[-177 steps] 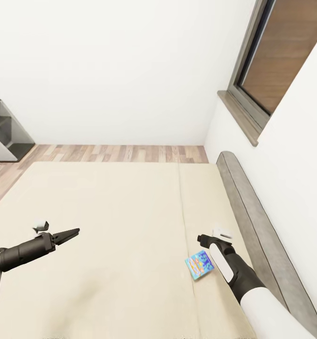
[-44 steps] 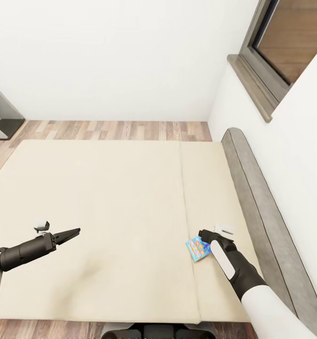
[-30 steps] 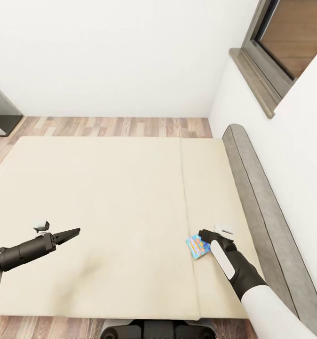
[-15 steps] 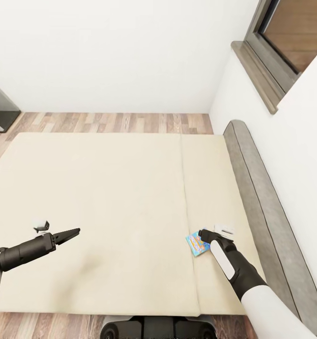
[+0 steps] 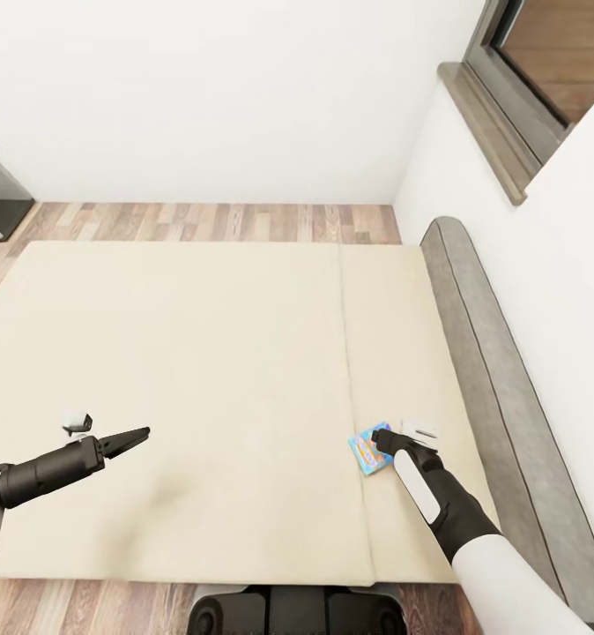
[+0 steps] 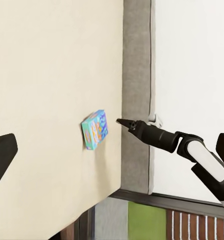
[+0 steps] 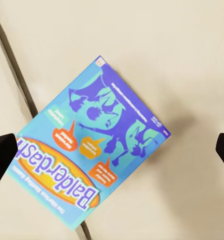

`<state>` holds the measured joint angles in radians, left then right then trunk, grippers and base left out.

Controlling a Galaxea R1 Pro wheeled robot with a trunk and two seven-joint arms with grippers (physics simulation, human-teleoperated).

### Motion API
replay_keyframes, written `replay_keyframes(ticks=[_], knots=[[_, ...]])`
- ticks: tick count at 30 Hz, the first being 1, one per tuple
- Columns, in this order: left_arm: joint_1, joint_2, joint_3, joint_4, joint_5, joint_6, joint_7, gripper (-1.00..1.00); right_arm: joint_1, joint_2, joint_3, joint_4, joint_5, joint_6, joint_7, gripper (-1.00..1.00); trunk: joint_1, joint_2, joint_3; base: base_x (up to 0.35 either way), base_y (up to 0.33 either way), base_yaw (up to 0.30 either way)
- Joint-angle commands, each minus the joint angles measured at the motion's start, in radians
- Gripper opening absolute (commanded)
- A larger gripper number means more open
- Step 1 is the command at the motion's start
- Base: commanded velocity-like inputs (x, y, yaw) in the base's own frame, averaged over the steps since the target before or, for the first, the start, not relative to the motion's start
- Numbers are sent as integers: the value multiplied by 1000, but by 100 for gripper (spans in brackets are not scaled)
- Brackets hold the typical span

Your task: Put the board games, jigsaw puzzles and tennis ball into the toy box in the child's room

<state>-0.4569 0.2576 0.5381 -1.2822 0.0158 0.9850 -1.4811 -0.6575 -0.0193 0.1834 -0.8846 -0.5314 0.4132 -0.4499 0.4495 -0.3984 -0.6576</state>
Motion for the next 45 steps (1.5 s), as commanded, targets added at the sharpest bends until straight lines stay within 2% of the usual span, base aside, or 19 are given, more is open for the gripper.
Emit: replay_keyframes(ticks=[1, 8, 13, 19, 30, 36, 45], knots=[[0, 0, 0, 0, 0, 11, -4, 100, -1, -2, 5, -2, -9, 3, -10, 100, 0, -2, -3, 0, 0, 0], [0, 0, 1, 0, 2, 11, -6, 100, -17, 0, -3, 5, -13, 10, -11, 100, 0, -2, -14, 0, 0, 0], [0, 2, 1, 1, 4, 11, -4, 100, -119, -1, -3, 23, -16, 72, -16, 100, 0, -2, -23, 0, 0, 0], [0, 1, 0, 1, 3, 11, -2, 100, -194, -2, -4, 44, -16, 158, -18, 100, 0, -2, -32, 0, 0, 0], [0, 2, 1, 1, 3, 11, -7, 100, -218, -2, -4, 94, -16, 169, -17, 100, 0, -2, -50, 0, 0, 0], [0, 2, 1, 1, 3, 11, -7, 100, -217, -18, -4, 126, -16, 163, -10, 100, 0, -2, -60, 0, 0, 0], [0, 2, 0, 1, 4, 11, -6, 100, -217, -21, -3, 130, -13, 163, -7, 100, 0, -2, -75, 0, 0, 0]])
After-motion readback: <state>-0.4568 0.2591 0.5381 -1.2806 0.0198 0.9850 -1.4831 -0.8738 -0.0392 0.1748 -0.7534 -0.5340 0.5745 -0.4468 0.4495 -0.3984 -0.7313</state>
